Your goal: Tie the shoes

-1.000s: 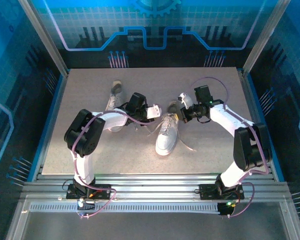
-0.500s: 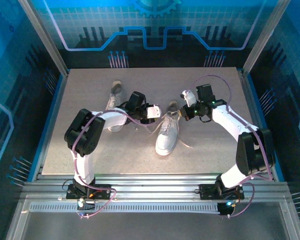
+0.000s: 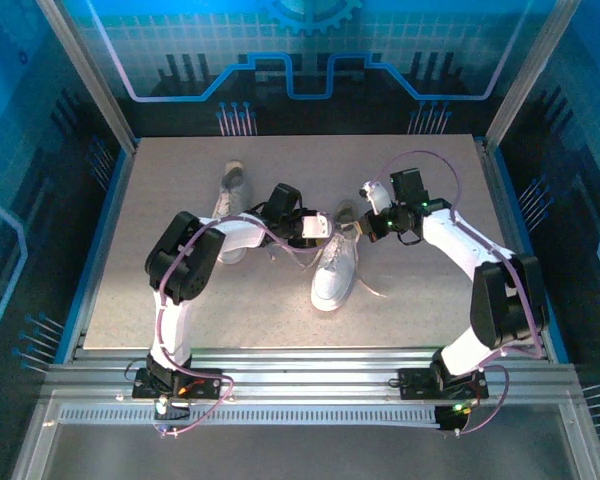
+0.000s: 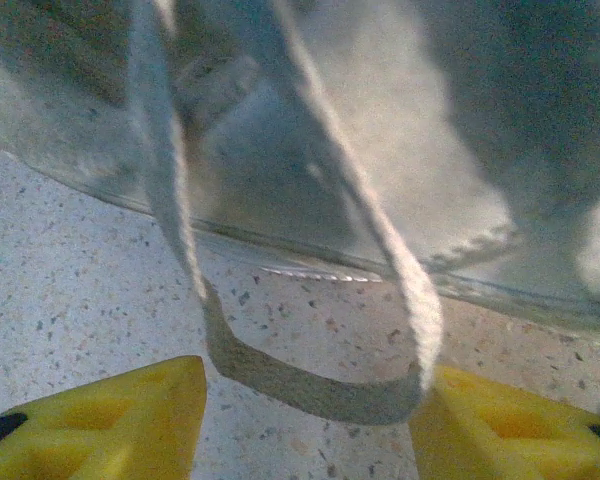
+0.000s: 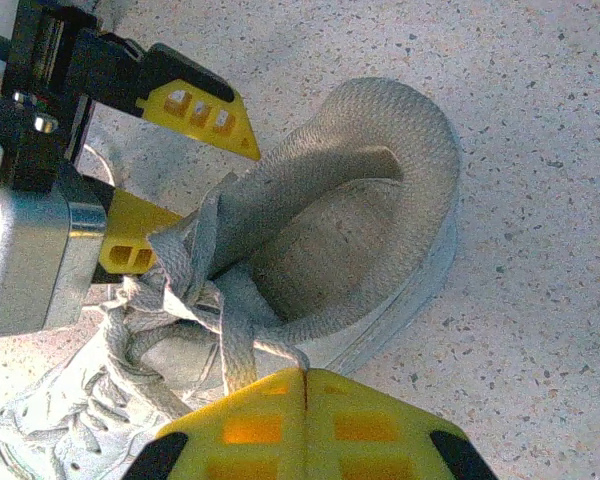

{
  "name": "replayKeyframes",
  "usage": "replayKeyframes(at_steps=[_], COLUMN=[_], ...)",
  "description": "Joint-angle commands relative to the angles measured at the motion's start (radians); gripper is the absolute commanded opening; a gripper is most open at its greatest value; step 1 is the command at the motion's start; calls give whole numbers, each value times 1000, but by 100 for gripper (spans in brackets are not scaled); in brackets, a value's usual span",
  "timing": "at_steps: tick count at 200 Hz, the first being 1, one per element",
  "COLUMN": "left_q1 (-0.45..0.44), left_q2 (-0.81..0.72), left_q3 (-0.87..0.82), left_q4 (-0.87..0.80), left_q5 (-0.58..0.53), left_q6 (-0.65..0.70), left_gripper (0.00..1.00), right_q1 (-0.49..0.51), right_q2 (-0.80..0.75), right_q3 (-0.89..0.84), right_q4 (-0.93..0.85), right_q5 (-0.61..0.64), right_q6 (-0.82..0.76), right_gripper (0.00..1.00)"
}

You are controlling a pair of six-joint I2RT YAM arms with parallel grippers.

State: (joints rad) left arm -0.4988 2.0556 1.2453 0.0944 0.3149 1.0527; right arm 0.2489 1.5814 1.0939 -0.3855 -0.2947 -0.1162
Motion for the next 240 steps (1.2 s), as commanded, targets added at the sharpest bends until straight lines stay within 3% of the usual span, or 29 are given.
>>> replayKeyframes(at_steps=[1, 48, 92, 148, 240], left_q1=[-3, -11, -12, -10, -10], left_q2=[20, 24, -47, -255, -358], left_q3=[40, 58, 17, -125, -188], left_q4=[20, 11, -38, -75, -190], left_q5=[36, 75, 45, -22, -112], left_q6=[-9, -19, -37, -98, -158], left_gripper=[56, 53, 0, 0, 0], right_q1=[12, 12, 13, 32, 39], right_q2=[19, 34, 41, 61, 5], right_q3=[35, 50, 77, 125, 91], right_q4=[-18, -19, -27, -34, -59], right_q5=[-6, -10, 4, 7, 89], right_q6=[-5, -7, 1, -5, 35], right_gripper=[0, 0, 0, 0, 0])
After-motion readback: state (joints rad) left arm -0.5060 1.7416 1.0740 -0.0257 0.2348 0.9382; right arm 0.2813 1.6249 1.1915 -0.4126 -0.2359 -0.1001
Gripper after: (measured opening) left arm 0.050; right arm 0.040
